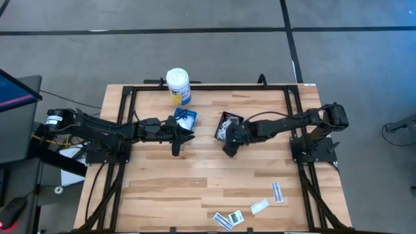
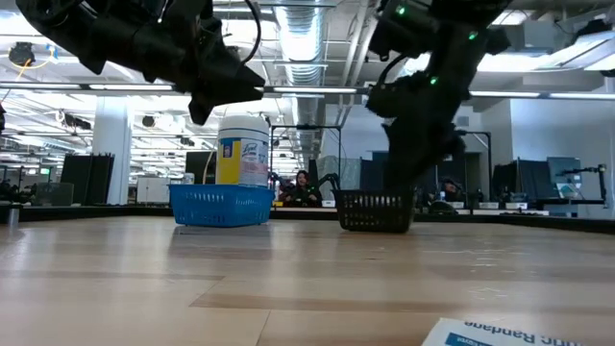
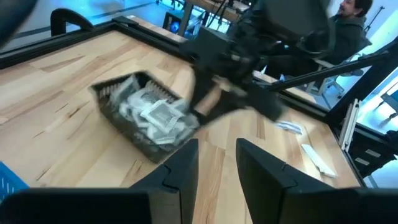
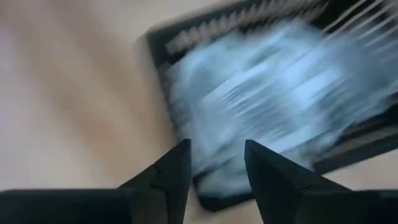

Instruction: Pick & Place First Aid Supplies

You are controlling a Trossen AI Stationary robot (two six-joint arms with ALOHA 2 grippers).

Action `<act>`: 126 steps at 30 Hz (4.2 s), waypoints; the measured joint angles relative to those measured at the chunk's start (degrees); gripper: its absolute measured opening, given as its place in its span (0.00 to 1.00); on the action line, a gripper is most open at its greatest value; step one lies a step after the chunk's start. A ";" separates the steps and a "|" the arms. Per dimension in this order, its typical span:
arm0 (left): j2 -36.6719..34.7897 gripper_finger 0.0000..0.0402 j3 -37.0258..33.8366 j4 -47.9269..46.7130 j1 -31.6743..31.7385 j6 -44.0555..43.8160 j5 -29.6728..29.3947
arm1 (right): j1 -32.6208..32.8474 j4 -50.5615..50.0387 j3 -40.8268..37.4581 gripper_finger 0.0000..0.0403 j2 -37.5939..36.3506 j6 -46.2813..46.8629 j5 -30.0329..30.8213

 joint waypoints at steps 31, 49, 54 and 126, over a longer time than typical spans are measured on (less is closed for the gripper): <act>0.13 0.27 0.00 0.78 1.49 5.90 6.20 | 45.15 7.05 0.13 0.29 -4.12 37.54 1.03; 0.15 0.27 0.00 0.69 1.42 5.66 6.19 | 42.36 -14.46 19.85 0.29 16.87 50.23 -16.36; 0.15 0.27 0.00 0.34 1.40 5.64 6.19 | 41.35 -14.55 22.28 0.29 20.16 50.58 -20.90; 0.40 0.27 0.00 9.80 -2.38 13.61 20.72 | 15.80 13.95 15.72 0.00 5.79 -18.75 3.01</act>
